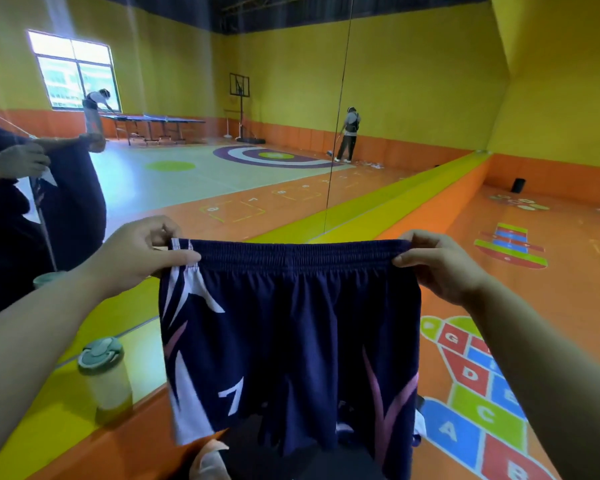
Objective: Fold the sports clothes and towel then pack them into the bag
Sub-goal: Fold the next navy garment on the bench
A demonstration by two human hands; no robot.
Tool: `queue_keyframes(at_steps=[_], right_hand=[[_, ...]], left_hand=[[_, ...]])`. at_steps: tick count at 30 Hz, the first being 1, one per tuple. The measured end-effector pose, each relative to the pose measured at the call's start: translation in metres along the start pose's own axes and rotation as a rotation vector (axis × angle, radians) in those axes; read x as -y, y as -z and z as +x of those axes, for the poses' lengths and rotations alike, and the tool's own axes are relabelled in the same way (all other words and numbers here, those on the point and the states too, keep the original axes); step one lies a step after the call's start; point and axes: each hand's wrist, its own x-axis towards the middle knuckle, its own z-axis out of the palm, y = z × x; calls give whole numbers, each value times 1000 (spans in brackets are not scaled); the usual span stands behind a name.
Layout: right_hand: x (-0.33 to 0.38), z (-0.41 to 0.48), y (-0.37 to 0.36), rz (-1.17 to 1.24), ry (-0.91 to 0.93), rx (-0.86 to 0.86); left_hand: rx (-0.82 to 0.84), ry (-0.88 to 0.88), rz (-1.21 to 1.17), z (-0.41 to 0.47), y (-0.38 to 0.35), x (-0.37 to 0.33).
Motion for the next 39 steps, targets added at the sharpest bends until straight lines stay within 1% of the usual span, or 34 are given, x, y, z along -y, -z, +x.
queue_keyframes(at_steps=[2, 3, 6, 8, 11, 14, 18, 21, 24, 26, 29, 31, 33, 36, 39], right_hand=[[-8, 2, -4, 9, -74, -52], [-14, 3, -8, -15, -122, -96], [-35, 8, -21, -116, -233, -240], [-48, 10, -29, -206, -254, -311], [-58, 8, -42, -363, -206, -364], [-57, 0, -58, -458, -129, -350], [-52, -9, -86, -559, 6, -261], [-54, -9, -101, -529, 66, -182], [-56, -6, -100, -557, 91, -140], [-56, -6, -90, -577, 100, -166], [-56, -10, -67, -681, 124, -279], [-56, -13, -53, -652, 150, -369], [-57, -15, -43, -553, 184, -422], [-56, -19, -42, -304, 294, -415], [-51, -23, -46, -142, 423, -374]], left_hand=[[14, 96, -107, 1, -6, 4], [23, 146, -115, 1, -10, 8], [-4, 267, -10, 2, -26, 24], [-44, 298, 54, 2, -39, 33], [-64, 333, 97, -4, -58, 34], [-63, 282, 174, -13, -75, 26], [-12, 219, 203, -19, -97, 18], [45, 208, 128, -22, -112, 11], [73, 134, 209, -24, -111, 8], [75, 102, 295, -23, -100, 12], [21, 74, 437, -19, -73, 25], [-50, 55, 490, -16, -56, 33], [-125, 26, 475, -16, -44, 36], [-269, -151, 458, -16, -35, 35], [-392, -262, 381, -17, -32, 29]])
